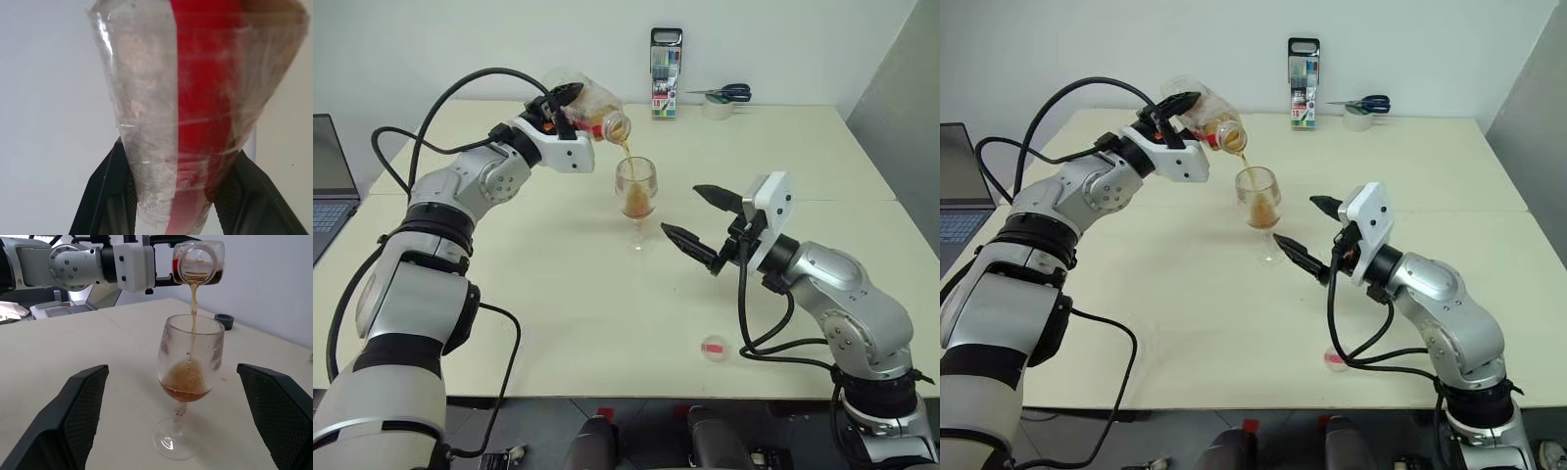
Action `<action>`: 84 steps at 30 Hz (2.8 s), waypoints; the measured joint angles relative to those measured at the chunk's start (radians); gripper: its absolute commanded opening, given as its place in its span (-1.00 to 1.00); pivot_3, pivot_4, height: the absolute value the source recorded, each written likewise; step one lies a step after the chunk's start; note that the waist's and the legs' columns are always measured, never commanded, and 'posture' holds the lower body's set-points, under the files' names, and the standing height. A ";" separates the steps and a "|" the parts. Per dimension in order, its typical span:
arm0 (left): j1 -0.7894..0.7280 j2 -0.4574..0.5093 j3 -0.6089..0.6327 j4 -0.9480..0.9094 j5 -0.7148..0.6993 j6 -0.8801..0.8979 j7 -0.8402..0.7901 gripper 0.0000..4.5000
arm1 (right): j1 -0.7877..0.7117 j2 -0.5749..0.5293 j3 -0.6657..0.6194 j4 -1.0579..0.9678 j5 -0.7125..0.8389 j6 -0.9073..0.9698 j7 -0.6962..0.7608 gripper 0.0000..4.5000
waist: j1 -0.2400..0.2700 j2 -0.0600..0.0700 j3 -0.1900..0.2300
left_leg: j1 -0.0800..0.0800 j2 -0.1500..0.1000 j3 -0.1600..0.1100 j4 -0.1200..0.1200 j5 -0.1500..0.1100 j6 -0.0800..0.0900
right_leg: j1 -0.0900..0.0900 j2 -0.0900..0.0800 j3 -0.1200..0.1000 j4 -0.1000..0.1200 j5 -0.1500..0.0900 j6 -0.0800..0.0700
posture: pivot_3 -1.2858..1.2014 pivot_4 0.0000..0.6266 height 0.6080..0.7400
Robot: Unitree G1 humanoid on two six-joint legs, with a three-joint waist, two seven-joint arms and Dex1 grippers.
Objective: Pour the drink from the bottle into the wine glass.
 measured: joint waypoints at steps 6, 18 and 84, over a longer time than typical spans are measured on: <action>-0.002 0.000 -0.008 0.000 0.002 0.000 0.004 -0.26 | 0.012 0.030 0.024 -0.030 -0.017 0.000 -0.028 1.00 | 0.000 0.000 0.000 | 0.000 0.000 0.000 0.000 0.000 0.000 | 0.000 0.000 0.000 0.000 0.000 0.000 | 0.03 -0.52 1.00; -0.018 0.000 -0.027 0.003 0.013 0.001 0.023 -0.26 | 0.041 0.048 0.068 -0.049 -0.018 0.007 -0.056 1.00 | 0.000 0.000 0.000 | 0.000 0.000 0.000 0.000 0.000 0.000 | 0.000 0.000 0.000 0.000 0.000 0.000 | 0.03 -0.52 1.00; 0.636 -0.185 0.622 -0.776 -0.942 1.033 -0.521 -0.26 | -0.156 -0.076 0.125 0.013 0.002 0.139 0.068 1.00 | -0.022 -0.001 -0.001 | 0.002 0.002 -0.006 0.002 0.000 0.000 | 0.000 -0.001 0.000 0.003 0.000 0.000 | 0.03 -0.52 1.00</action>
